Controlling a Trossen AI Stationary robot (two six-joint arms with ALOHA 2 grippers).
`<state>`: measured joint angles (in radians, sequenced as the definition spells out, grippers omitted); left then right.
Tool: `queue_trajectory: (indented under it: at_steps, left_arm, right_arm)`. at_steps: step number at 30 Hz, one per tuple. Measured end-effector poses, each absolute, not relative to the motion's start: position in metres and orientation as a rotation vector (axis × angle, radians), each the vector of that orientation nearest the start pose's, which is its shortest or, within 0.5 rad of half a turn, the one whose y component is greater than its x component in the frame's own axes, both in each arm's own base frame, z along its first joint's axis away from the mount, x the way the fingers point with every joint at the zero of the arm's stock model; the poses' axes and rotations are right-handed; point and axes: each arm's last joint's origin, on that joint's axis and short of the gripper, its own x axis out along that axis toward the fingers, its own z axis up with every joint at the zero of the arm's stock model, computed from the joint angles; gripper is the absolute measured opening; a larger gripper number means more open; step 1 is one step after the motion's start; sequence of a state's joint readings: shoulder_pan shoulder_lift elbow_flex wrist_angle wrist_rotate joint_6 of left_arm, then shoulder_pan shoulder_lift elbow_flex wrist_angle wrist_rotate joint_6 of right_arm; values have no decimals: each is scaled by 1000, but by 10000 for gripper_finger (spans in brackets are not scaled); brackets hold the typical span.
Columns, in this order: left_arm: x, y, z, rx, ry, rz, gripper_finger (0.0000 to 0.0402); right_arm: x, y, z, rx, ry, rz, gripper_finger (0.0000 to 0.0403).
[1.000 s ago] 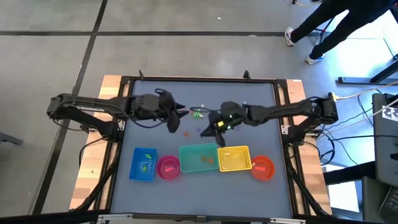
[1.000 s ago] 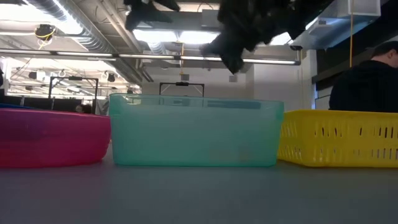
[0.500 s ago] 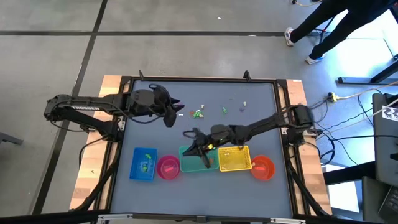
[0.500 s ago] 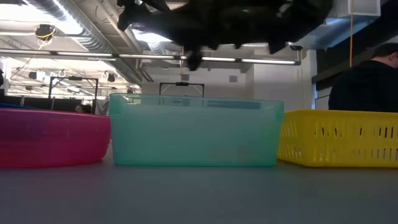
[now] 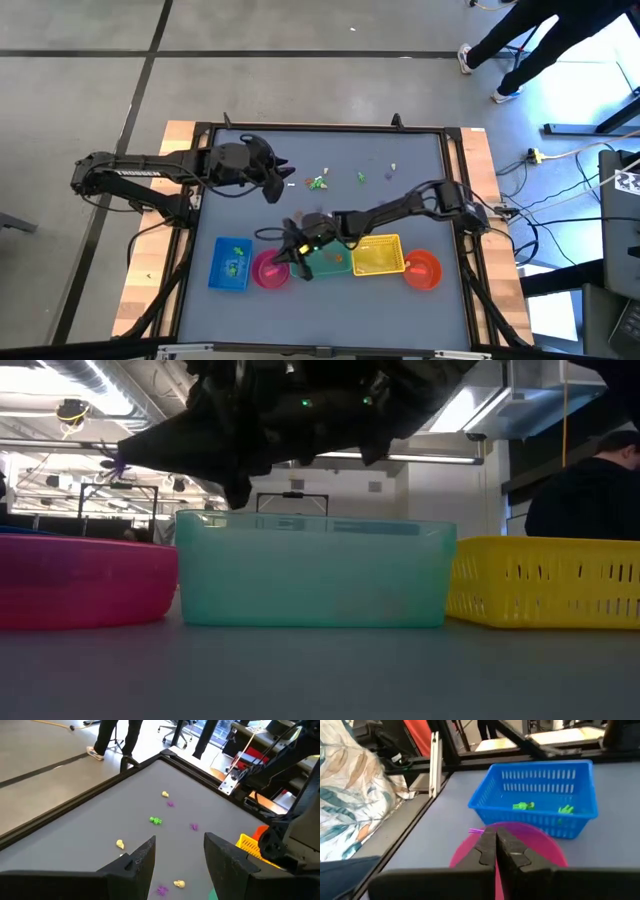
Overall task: Sort Halloween decoration
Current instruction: Put the purple spider toy into the pink bin, then put the orange pumpkin toy into the green bin
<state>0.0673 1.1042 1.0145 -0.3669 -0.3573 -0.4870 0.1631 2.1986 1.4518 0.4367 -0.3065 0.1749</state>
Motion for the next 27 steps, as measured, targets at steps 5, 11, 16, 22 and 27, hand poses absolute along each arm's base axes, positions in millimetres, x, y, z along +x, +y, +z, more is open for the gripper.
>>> queue_trajectory:
  at_steps: [5, 11, 16, 22, 27]
  left_arm:
    - [234, 26, 333, -401, 365, 523, 153]
    - [233, 26, 333, -400, 368, 524, 153]
    - [233, 26, 333, -400, 369, 524, 153]
    - [234, 26, 333, -405, 368, 525, 153]
    - [233, 26, 333, -402, 365, 540, 153]
  right_arm:
    - [480, 88, 169, 185, 332, 441, 46]
    - [480, 88, 169, 168, 328, 444, 128]
    - [480, 84, 169, 173, 338, 452, 154]
    - [476, 62, 186, 211, 370, 573, 156]
    - [462, 32, 210, 182, 419, 572, 156]
